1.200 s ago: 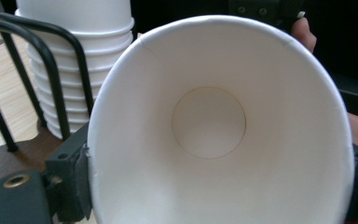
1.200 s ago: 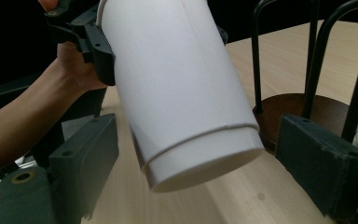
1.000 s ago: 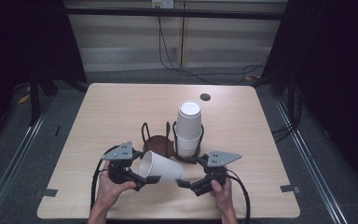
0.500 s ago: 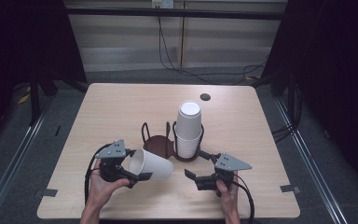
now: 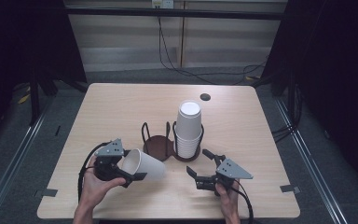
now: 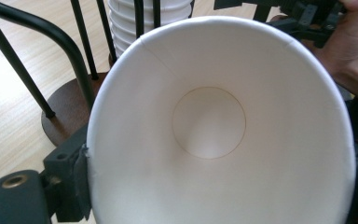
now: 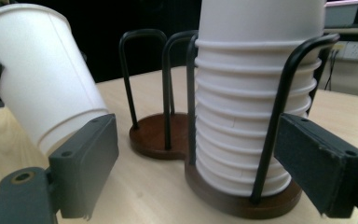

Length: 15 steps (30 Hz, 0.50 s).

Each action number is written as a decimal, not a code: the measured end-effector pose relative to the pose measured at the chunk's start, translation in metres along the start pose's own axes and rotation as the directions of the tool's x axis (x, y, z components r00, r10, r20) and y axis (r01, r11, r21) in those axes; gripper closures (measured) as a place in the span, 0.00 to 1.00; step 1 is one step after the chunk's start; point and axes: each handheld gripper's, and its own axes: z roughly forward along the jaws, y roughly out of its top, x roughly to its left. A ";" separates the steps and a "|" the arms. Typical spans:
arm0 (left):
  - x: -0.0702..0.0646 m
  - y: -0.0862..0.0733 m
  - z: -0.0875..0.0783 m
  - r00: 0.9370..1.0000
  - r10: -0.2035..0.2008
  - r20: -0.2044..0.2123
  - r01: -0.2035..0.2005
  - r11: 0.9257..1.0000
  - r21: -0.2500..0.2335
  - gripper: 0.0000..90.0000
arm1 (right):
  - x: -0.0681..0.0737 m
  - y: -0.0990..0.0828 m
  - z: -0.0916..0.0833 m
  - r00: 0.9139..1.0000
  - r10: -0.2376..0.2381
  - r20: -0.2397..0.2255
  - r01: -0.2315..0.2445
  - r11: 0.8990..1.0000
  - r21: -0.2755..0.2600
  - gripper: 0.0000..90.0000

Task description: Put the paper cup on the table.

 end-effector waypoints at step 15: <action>0.015 0.011 -0.021 0.998 0.010 -0.066 -0.004 0.996 0.089 0.13 | 0.000 -0.002 -0.005 0.999 -0.020 -0.025 0.019 0.998 -0.056 0.15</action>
